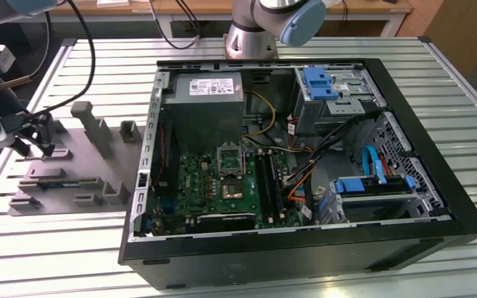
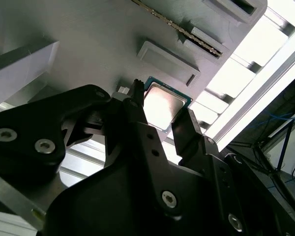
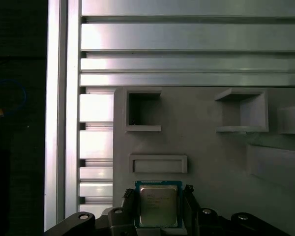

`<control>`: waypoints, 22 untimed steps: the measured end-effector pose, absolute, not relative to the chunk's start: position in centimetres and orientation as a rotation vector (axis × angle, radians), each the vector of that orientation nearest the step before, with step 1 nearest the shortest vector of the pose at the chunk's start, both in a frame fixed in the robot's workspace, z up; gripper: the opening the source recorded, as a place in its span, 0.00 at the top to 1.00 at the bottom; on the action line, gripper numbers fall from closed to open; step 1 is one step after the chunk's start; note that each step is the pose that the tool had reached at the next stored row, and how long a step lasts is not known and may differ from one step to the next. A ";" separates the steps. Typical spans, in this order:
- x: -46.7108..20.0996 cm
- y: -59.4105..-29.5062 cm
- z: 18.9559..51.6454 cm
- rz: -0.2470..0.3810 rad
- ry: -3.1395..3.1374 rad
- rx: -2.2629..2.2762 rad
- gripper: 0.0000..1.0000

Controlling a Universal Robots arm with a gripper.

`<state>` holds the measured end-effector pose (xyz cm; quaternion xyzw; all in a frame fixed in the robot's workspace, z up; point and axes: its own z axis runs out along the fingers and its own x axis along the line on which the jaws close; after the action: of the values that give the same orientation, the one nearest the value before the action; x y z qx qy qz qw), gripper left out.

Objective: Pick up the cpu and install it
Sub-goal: 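Pick up the cpu and move it towards the insertion slot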

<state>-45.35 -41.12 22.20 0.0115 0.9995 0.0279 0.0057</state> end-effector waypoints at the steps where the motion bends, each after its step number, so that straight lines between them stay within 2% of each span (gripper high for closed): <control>1: -45.3 -41.1 22.3 0.087 3.129 0.036 0.53; 22: -45.3 -41.1 24.0 0.087 3.129 0.036 0.53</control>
<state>-45.35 -41.12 24.04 0.0114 0.9995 0.0278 0.0057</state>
